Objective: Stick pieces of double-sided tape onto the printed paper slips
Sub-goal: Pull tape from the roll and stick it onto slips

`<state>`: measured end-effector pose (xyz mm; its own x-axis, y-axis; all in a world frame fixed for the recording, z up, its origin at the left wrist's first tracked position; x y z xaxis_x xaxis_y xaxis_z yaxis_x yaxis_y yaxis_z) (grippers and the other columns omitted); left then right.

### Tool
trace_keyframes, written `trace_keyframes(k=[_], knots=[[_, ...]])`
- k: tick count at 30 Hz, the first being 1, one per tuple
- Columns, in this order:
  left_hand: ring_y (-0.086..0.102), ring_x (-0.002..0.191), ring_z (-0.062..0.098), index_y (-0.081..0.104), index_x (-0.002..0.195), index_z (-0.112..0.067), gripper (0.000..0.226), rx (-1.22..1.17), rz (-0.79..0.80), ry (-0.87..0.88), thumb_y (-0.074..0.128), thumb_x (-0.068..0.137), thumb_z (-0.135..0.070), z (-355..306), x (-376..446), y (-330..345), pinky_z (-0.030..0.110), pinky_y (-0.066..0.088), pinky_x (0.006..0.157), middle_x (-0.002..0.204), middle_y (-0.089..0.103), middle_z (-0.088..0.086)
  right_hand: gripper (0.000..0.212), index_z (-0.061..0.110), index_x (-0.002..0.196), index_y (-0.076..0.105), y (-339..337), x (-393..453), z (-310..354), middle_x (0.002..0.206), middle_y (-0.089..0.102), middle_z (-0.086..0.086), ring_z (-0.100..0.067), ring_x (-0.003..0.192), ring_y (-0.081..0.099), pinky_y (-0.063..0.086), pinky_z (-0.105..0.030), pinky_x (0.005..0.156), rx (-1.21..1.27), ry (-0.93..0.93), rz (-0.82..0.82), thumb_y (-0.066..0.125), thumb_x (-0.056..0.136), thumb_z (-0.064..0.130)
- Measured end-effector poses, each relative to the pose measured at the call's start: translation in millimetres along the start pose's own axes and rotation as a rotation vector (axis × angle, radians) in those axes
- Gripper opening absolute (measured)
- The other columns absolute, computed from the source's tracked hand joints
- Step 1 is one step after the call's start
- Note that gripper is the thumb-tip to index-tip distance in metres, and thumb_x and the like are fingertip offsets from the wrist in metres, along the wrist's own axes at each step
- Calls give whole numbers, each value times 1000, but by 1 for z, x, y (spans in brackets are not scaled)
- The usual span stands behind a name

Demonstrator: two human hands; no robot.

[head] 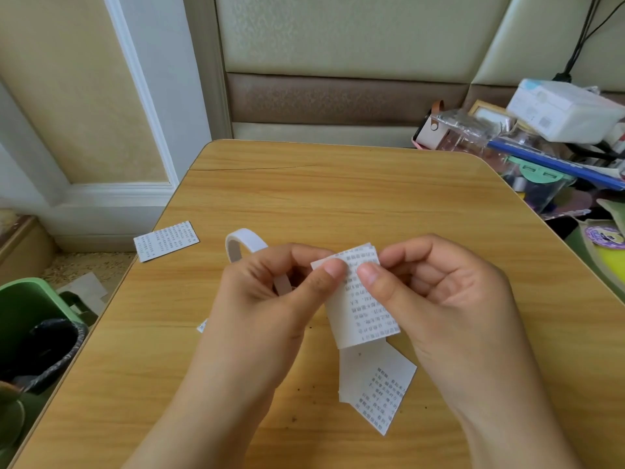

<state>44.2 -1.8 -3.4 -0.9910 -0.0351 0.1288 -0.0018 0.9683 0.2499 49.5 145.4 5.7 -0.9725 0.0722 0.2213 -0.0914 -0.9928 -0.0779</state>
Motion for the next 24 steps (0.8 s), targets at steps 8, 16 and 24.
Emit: trace_keyframes(k=[8,16,24], knots=[[39,56,10,74,68,-19,6,-104,-145,-54,75,66,-25,11,5,-24,21,34,59,57,46,-1,19,22,75,69,5,-1,-16,72,72,-2,-12,66,66,48,-22,62,42,105,24,79,67,37],[46,48,-1,73,60,-23,9,-14,-35,-68,82,56,-22,8,2,-8,7,38,50,54,58,-10,5,23,72,70,-10,4,-6,70,70,-3,-12,64,63,49,-20,60,56,15,-45,73,69,25],[51,46,-2,73,63,-13,10,-87,-153,-28,65,67,-19,4,2,-15,5,38,49,51,59,-10,15,20,77,70,-8,1,-5,76,73,-4,-15,71,69,51,-19,65,86,24,-39,78,68,28]])
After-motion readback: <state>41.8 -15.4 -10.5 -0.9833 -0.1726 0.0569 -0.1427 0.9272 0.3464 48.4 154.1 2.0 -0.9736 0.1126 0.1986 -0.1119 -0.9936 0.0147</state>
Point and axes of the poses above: each hand's wrist, its own x-axis towards the middle knuckle, its own y-axis out of the palm, z = x × y, the point moved 10 cm from there along x, towards the middle knuckle
